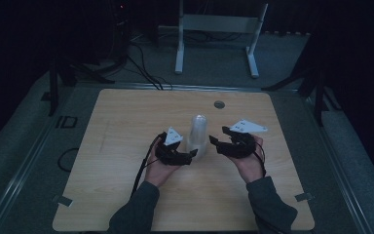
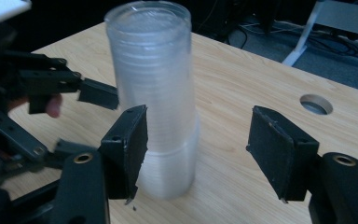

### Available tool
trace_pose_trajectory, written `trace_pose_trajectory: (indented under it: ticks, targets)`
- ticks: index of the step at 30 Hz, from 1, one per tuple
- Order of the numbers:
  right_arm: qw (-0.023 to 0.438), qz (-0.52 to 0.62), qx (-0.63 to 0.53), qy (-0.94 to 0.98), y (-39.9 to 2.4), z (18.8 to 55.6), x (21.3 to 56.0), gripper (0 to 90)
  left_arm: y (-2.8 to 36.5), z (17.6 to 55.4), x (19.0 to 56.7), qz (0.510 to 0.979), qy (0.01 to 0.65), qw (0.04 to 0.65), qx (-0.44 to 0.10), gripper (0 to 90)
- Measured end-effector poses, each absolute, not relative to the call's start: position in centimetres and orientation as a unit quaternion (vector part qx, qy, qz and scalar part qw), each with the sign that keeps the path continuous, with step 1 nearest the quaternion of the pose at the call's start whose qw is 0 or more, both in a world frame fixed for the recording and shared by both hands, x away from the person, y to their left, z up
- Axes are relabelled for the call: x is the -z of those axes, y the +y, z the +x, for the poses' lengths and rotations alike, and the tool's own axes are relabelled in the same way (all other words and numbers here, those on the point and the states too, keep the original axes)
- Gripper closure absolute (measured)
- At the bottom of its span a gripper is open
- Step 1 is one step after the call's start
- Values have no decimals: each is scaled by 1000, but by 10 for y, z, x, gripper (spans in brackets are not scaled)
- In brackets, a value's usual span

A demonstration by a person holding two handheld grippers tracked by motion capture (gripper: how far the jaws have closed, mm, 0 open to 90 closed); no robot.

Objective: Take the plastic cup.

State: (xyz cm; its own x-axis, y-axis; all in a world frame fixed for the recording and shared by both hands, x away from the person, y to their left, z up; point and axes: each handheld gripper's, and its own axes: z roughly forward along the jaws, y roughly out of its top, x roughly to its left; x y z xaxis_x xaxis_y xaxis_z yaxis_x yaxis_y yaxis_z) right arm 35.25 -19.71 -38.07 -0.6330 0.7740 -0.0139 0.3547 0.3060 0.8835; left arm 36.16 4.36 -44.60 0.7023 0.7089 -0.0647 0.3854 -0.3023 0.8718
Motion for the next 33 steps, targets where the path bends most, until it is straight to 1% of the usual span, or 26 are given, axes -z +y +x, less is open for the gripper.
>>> trace_pose_trajectory:
  ticks: [4, 11, 16, 31, 33]
  targets:
    - [227, 358, -464, 778, -191, 355, 379, 366, 41, 365, 448, 784, 347, 491, -154, 183]
    - [225, 356, -467, 778, -185, 359, 376, 359, 34, 373, 456, 785, 351, 482, -167, 157]
    - [219, 355, -471, 777, -182, 362, 376, 357, 30, 376, 460, 784, 351, 481, -176, 157]
    - [210, 347, -483, 776, -172, 369, 376, 346, 21, 382, 466, 780, 349, 488, -178, 158]
    - [213, 343, -483, 777, -168, 370, 376, 347, 21, 382, 465, 779, 348, 490, -181, 183]
